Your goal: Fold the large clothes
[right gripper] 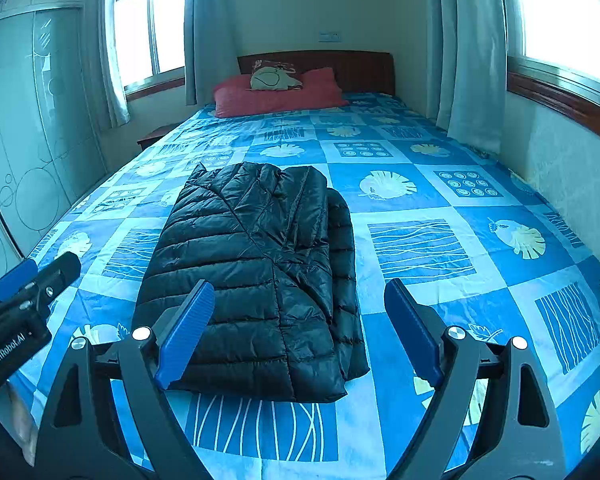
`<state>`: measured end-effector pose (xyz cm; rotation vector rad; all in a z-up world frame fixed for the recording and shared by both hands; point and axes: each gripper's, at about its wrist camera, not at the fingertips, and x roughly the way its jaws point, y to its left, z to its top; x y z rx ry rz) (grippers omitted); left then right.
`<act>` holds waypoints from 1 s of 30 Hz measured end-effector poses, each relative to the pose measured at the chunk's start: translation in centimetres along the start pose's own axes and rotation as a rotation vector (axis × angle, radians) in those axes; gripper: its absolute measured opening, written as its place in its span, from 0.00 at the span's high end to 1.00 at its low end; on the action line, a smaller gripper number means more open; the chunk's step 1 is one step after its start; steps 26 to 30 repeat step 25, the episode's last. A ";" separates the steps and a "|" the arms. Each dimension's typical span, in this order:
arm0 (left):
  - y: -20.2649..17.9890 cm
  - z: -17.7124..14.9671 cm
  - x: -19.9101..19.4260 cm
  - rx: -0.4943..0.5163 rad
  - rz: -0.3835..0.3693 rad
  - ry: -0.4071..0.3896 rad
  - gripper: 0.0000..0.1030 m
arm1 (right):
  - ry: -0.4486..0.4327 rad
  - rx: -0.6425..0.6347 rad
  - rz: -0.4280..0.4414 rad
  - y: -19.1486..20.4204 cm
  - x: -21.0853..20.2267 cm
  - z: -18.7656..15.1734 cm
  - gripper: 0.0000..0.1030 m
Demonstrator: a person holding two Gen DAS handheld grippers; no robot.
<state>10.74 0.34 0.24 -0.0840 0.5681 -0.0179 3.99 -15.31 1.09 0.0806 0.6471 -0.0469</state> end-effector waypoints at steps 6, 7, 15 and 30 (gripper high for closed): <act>0.0 0.2 -0.4 0.019 -0.014 -0.032 0.17 | 0.003 0.001 -0.001 0.0 0.1 -0.1 0.16; -0.1 0.2 -0.4 0.022 -0.009 -0.035 0.16 | 0.004 -0.001 -0.001 -0.1 0.1 -0.1 0.16; 0.5 -0.2 0.3 -0.006 0.023 -0.024 0.15 | 0.016 0.000 -0.003 -0.6 0.5 -0.7 0.16; 3.4 -0.8 3.1 -0.056 0.072 0.025 0.15 | 0.036 0.019 -0.050 -3.6 1.8 -1.6 0.16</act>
